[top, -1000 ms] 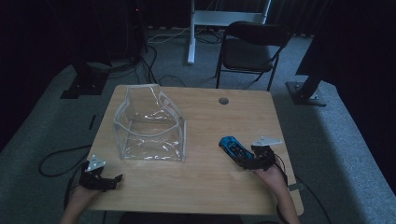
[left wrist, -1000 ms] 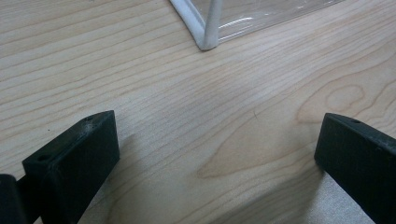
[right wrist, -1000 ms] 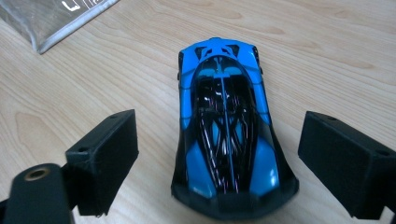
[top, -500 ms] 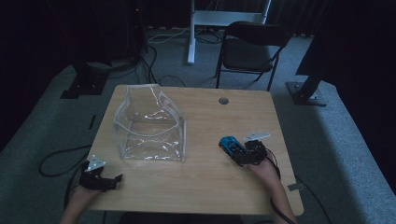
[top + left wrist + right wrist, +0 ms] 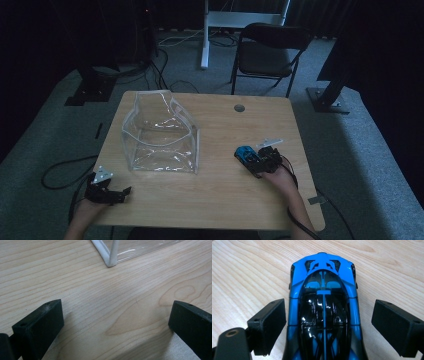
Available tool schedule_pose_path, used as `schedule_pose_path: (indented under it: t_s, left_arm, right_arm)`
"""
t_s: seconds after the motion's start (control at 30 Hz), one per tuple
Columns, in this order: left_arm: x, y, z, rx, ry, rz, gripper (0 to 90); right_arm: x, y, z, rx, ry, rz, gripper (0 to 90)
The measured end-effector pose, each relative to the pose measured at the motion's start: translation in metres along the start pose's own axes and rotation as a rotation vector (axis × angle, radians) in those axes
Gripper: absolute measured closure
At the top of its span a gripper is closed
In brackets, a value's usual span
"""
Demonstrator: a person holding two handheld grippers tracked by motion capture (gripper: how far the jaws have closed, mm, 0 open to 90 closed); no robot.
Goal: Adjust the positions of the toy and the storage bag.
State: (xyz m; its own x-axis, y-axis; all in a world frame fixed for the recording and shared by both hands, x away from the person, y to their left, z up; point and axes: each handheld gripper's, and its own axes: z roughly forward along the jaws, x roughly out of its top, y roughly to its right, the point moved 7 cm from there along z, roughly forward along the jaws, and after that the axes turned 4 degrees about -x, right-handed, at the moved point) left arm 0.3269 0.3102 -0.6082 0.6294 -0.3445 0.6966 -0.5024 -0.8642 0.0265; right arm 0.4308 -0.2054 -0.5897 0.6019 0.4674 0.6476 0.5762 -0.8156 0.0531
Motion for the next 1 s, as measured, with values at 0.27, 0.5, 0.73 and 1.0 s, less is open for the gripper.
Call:
schedule_pose_path:
  t_s: [0.27, 0.5, 0.73, 1.0]
  left_arm:
    - [0.0000, 0.0000, 0.0000, 0.000, 0.000, 0.000, 0.4]
    - [0.0000, 0.0000, 0.0000, 0.000, 0.000, 0.000, 0.4]
    - [0.0000, 0.0000, 0.0000, 0.000, 0.000, 0.000, 0.4]
    - [-0.0001, 0.0000, 0.0000, 0.000, 0.000, 0.000, 0.4]
  right_arm:
    - [-0.0018, -0.0013, 0.0080, -0.003, -0.033, -0.018, 13.1]
    - [-0.0032, -0.0018, 0.0102, 0.006, -0.029, -0.006, 15.9]
    - [-0.0027, -0.0031, 0.0101, 0.023, -0.027, -0.013, 21.9]
    - [-0.0029, -0.0042, 0.0090, 0.019, -0.032, -0.018, 24.8]
